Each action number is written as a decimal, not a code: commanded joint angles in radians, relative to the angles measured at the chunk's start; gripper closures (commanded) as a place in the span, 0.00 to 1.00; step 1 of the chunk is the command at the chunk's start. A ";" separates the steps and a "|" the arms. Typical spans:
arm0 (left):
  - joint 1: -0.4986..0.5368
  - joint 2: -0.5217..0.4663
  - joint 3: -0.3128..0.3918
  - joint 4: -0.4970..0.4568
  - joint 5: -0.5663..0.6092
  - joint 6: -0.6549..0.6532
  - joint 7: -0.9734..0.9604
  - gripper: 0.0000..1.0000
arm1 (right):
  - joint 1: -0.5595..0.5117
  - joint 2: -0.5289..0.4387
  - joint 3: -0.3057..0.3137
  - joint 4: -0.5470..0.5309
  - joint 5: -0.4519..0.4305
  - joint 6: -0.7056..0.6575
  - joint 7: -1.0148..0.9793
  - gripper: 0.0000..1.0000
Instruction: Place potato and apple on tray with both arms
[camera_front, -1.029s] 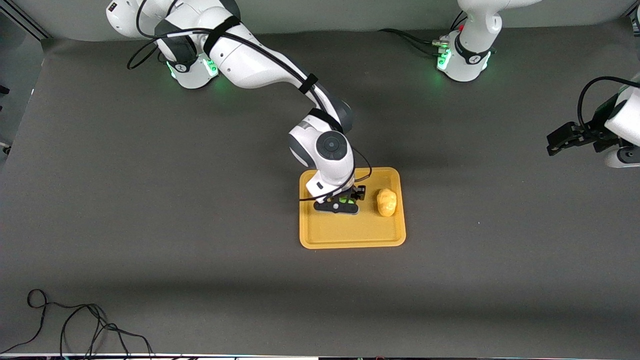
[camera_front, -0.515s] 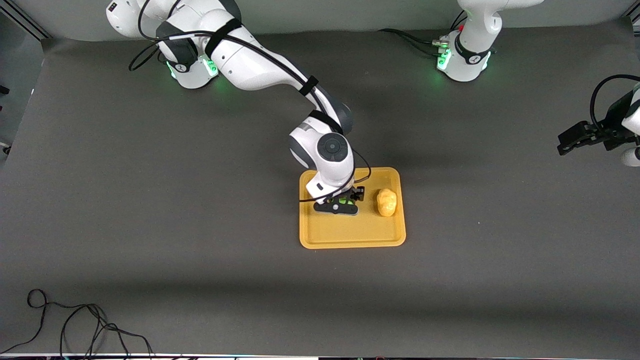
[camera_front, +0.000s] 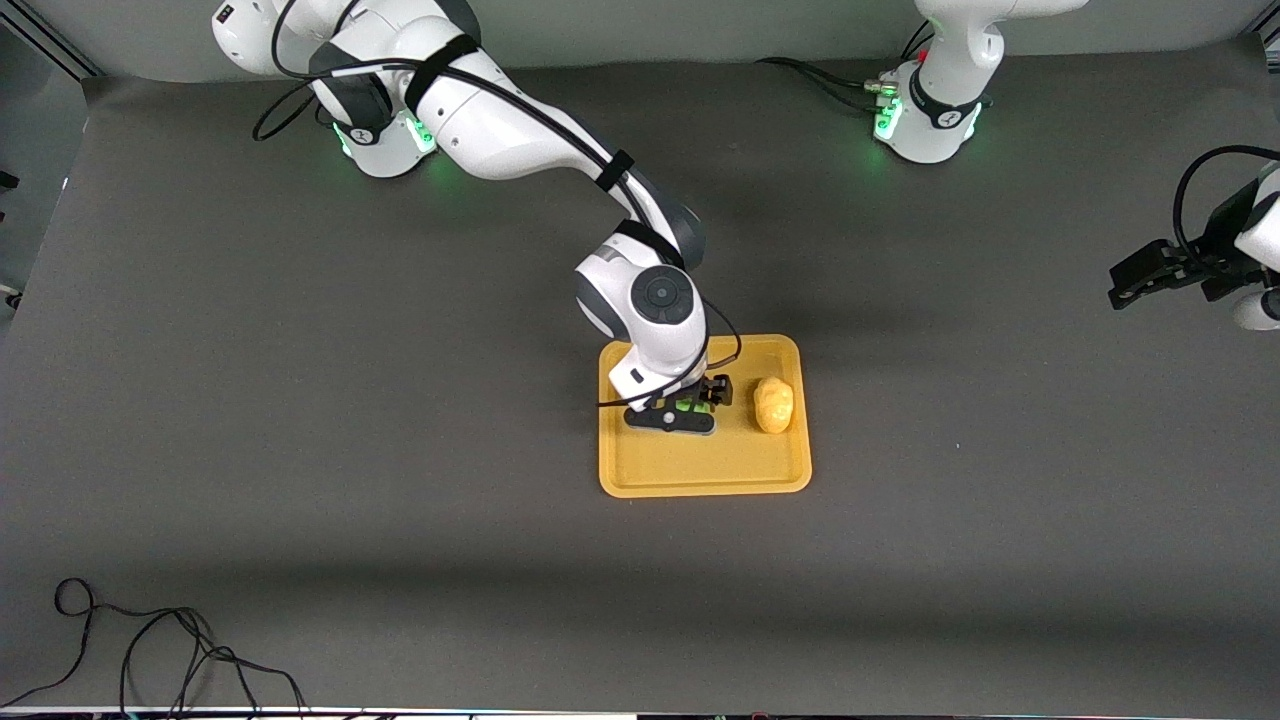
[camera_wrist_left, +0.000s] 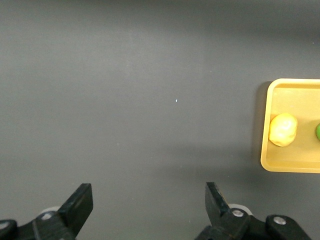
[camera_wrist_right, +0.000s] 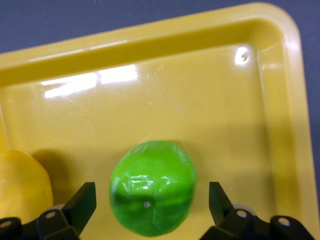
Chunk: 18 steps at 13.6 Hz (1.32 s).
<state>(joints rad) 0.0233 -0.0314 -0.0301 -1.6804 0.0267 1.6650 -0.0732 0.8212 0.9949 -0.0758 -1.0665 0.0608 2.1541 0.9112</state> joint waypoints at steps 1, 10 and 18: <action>-0.002 -0.018 0.010 -0.018 -0.004 0.000 0.051 0.00 | -0.030 -0.120 0.004 -0.013 -0.007 -0.147 0.002 0.00; 0.015 -0.004 0.013 0.024 -0.039 -0.068 0.128 0.00 | -0.277 -0.653 -0.080 -0.403 0.097 -0.333 -0.342 0.00; 0.013 -0.005 0.009 0.028 -0.040 -0.068 0.125 0.00 | -0.456 -0.961 -0.170 -0.630 0.007 -0.407 -0.602 0.00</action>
<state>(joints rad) 0.0376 -0.0283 -0.0194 -1.6651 -0.0015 1.6173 0.0417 0.4126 0.1061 -0.2590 -1.6428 0.1008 1.7634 0.3826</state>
